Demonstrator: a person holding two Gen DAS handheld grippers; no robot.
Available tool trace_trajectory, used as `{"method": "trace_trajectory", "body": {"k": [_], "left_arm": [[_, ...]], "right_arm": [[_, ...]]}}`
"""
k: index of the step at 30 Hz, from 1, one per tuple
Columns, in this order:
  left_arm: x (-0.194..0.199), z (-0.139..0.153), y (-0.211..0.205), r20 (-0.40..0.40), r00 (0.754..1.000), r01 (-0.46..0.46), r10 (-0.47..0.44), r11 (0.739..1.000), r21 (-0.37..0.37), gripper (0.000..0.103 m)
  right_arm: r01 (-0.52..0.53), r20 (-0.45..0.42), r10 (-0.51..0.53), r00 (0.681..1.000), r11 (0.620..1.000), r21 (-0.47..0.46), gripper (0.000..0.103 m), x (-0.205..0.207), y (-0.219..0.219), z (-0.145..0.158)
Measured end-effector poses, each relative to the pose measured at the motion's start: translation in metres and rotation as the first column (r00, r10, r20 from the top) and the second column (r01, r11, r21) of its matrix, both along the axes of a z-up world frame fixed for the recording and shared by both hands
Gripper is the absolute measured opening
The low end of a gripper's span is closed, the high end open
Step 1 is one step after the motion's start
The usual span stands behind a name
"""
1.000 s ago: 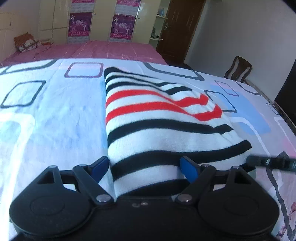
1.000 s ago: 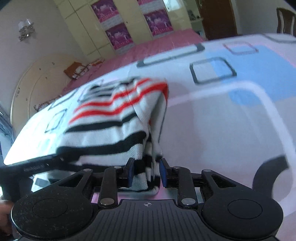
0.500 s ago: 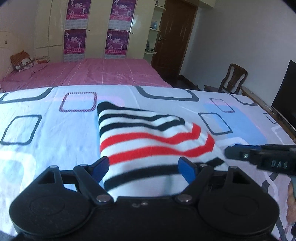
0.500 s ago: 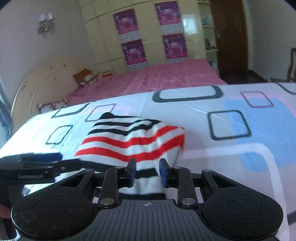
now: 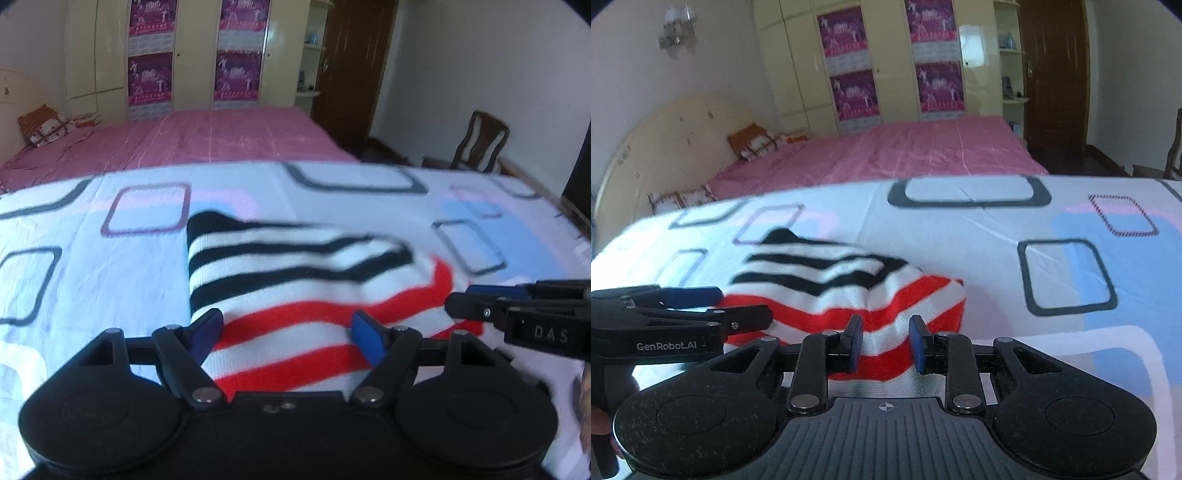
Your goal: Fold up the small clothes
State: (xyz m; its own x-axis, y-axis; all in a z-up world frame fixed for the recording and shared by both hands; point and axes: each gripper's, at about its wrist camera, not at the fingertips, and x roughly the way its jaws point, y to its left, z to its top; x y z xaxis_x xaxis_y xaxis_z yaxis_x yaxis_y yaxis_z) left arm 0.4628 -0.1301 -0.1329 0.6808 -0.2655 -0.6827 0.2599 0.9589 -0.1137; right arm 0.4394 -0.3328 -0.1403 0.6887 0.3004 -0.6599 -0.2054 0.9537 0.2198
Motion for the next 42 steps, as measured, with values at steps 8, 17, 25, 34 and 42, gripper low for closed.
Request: {"method": "trace_trajectory", "body": {"k": [8,17,25,34,42], "left_arm": [[-0.007,0.0,0.002,0.044,0.999,0.009,-0.01,1.0,0.019,0.076],[0.034,-0.004,-0.006,0.028,0.999,0.026,-0.028,0.996,0.082,0.078],[0.054,-0.013,0.0,-0.012,1.0,-0.01,0.01,0.997,0.073,0.088],[0.067,-0.025,0.01,-0.097,0.994,-0.059,0.058,0.998,-0.002,0.094],[0.052,-0.013,0.006,-0.028,0.998,-0.054,0.056,0.997,0.055,0.09]], "right_arm": [[0.011,0.006,-0.011,1.0,0.999,0.043,0.027,0.008,-0.009,-0.01],[0.025,-0.019,-0.024,1.0,0.999,0.028,0.027,0.05,-0.008,-0.015],[0.034,-0.055,-0.034,0.998,0.999,0.003,0.027,0.073,-0.008,-0.03],[0.003,0.013,-0.002,1.0,0.994,-0.114,0.026,0.086,0.005,-0.05],[-0.003,0.022,0.004,1.0,0.998,-0.055,0.027,0.068,-0.006,-0.021]]}}
